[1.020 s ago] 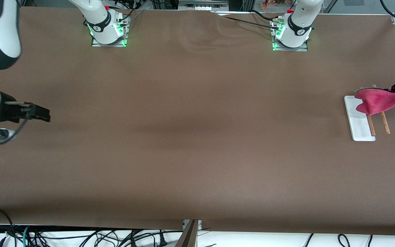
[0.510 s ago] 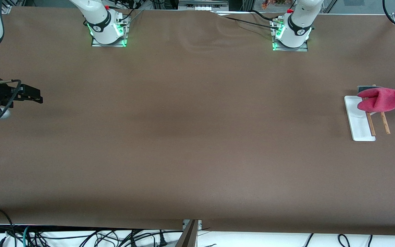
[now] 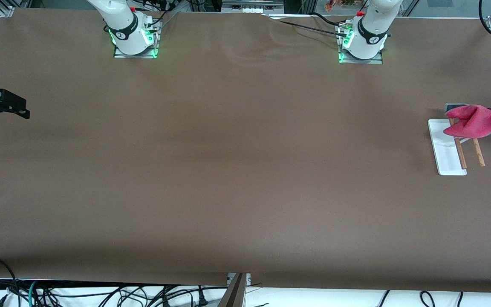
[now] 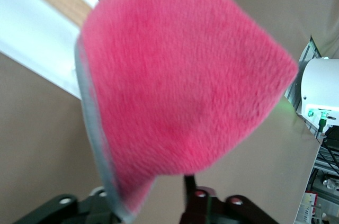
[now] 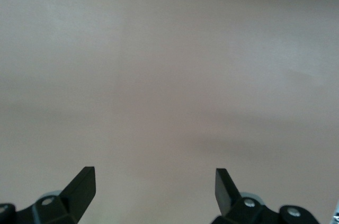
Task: Pass towel and hang on rack
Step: 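Lower the towel onto the wooden dowels and open the left gripper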
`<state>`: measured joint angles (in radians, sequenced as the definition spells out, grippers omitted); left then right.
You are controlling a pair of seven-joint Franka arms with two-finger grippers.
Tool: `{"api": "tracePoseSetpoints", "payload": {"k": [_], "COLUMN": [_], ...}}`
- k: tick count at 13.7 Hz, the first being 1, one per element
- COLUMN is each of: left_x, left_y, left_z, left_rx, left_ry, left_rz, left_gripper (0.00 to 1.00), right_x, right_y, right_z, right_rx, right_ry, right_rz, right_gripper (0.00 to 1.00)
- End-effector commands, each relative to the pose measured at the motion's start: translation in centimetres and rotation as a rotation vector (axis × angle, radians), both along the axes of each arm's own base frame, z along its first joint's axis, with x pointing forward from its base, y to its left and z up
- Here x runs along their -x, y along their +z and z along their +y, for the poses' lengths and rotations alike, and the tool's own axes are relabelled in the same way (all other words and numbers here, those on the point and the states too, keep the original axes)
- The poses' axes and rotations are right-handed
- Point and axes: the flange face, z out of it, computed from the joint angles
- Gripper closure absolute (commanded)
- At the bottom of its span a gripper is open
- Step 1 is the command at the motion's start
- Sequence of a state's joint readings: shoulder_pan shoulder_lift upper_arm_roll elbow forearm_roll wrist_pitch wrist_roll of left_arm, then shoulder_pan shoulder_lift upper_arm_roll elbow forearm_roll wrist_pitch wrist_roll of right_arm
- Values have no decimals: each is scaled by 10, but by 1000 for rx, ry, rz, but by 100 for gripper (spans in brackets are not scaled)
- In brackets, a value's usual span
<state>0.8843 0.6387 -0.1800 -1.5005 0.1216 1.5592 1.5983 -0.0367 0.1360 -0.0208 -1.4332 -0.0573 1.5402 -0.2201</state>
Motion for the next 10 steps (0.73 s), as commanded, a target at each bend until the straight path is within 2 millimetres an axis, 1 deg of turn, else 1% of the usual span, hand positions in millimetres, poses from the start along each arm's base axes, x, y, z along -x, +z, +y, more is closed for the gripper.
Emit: {"api": "tracePoseSetpoints", "payload": {"k": [1,3,5,6,8,10], "left_x": [-2,-2,-4,-5,-12,-28], "left_y": [3,13,29,40,62,89], "left_z": [15,23,30,32,28,11], "left_rx": [4,-12,-30,-31,-29,-31], "left_ry": [-7,3,3,7,2,-16], "left_rz": [-24,-37,-39,-34,-26,-7], "left_gripper": [0,0,0,0,0,0], "right_x": [5,8,9,7,3,2], "right_y": [-1,1,1,-1,-3,-2], "right_z": [2,5,6,5,2,3], "right_rx": [23,18,12,12,15,12], "right_ry": [27,15,7,7,6,6], "right_rz": [-11,-7,-7,-4,-1,-6], "right_gripper": [0,0,0,0,0,0]}}
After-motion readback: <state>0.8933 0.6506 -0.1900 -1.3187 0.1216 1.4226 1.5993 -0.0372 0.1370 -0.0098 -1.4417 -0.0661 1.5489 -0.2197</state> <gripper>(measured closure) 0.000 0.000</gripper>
